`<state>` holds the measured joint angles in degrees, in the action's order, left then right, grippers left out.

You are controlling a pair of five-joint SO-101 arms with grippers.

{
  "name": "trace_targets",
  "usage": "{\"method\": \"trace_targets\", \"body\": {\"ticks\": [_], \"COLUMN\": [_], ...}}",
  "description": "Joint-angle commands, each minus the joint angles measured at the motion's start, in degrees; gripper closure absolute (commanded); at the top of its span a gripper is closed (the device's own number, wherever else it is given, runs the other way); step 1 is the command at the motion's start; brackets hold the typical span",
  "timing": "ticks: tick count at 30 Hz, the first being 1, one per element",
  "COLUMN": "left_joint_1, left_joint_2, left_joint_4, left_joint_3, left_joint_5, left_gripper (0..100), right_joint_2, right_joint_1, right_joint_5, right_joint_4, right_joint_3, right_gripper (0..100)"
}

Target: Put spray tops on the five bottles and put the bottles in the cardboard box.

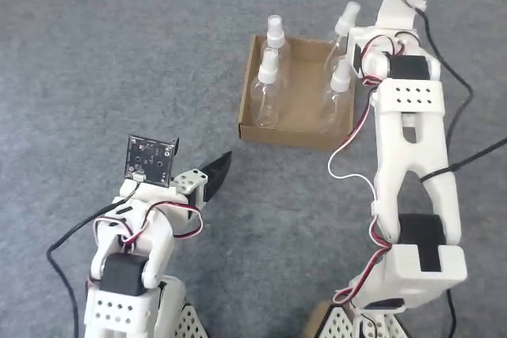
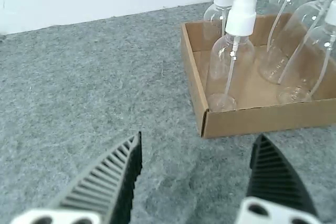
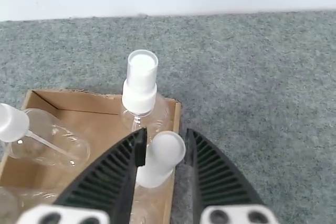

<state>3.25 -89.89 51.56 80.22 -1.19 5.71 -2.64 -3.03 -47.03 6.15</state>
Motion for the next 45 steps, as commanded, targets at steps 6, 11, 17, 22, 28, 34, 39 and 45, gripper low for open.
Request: {"method": "trace_targets", "body": {"ticks": [6, 11, 17, 22, 28, 34, 39, 45], "left_joint_1": [-0.4, -0.4, -0.4, -0.4, -0.4, -0.4, -0.4, -0.4], "left_joint_2": [-0.6, -0.6, -0.7, -0.6, -0.7, -0.7, -0.7, -0.7], "left_joint_4": [-1.3, -1.4, -1.4, -1.4, -1.3, -1.3, -1.3, -1.4], "left_joint_3": [-0.5, -0.5, -0.5, -0.5, -0.5, -0.5, -0.5, -0.5], "left_joint_5": [0.5, 0.5, 0.5, 0.5, 0.5, 0.5, 0.5, 0.5], "left_gripper": [69, 69, 69, 69, 69, 69, 69, 69], "right_joint_2": [-1.4, -1.4, -1.4, -1.4, -1.3, -1.3, -1.4, -1.4], "right_joint_1": [-2.1, -2.9, -2.9, -3.6, -4.8, -4.8, -4.9, -6.2], "right_joint_5": [1.0, 1.1, 1.1, 1.1, 1.1, 1.1, 1.2, 6.7], "right_joint_4": [-0.3, -0.3, -0.3, -0.3, -0.3, -0.3, -0.3, -0.3], "right_joint_3": [1.0, 1.0, 1.0, 1.0, 1.0, 1.0, 1.0, 0.7], "right_gripper": [92.8, 92.8, 92.8, 92.7, 92.5, 92.4, 92.4, 92.4]}}
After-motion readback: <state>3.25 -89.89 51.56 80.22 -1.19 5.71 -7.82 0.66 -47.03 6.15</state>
